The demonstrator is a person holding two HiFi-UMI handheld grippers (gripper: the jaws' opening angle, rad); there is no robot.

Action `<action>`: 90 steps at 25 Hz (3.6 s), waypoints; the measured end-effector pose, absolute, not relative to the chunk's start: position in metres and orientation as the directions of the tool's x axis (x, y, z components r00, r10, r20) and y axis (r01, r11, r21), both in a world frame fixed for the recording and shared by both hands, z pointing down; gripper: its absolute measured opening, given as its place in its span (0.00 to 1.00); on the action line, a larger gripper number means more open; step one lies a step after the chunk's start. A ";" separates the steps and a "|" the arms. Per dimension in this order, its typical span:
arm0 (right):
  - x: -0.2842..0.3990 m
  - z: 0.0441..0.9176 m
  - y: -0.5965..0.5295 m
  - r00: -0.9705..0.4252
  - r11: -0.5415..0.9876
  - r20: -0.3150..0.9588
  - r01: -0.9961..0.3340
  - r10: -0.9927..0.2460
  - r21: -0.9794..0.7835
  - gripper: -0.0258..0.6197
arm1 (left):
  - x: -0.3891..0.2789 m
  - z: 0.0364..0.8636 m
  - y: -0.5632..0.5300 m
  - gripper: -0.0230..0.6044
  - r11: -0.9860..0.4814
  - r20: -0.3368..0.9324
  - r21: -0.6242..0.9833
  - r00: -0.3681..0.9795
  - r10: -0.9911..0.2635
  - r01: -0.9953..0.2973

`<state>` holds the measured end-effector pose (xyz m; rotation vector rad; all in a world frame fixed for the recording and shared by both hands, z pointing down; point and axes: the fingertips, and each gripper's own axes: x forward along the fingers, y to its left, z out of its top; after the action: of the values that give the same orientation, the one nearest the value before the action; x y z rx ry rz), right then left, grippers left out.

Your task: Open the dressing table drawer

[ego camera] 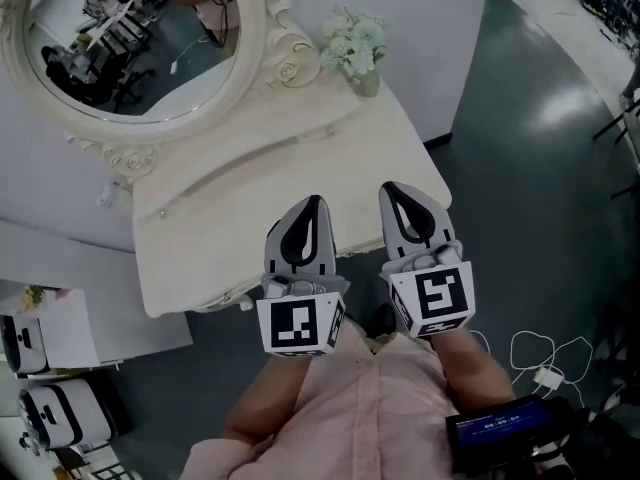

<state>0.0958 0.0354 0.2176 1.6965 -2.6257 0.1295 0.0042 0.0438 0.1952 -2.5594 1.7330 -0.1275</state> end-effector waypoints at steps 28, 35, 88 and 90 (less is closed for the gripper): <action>0.041 0.252 -0.114 -0.429 0.428 0.152 -0.903 -0.890 -0.047 0.07 | -0.062 0.233 -0.103 0.07 -0.321 0.099 -0.007 0.318 -0.943 -0.947; 0.028 0.238 -0.146 -0.412 0.414 0.140 -0.910 -0.901 -0.010 0.07 | -0.075 0.222 -0.138 0.07 -0.338 0.070 0.013 0.338 -0.938 -0.941; -0.001 0.435 -0.199 -0.520 0.512 0.458 -0.845 -0.721 -0.153 0.07 | -0.085 0.383 -0.184 0.07 -0.223 0.344 0.087 0.239 -0.908 -0.971; -0.002 0.437 -0.201 -0.519 0.511 0.459 -0.846 -0.721 -0.153 0.08 | -0.086 0.385 -0.186 0.07 -0.224 0.346 0.089 0.241 -0.907 -0.970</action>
<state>-0.0019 -0.2015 0.4367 1.3050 -2.4198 0.5172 -0.0860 -0.1863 0.3850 -2.6846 2.1005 -0.3832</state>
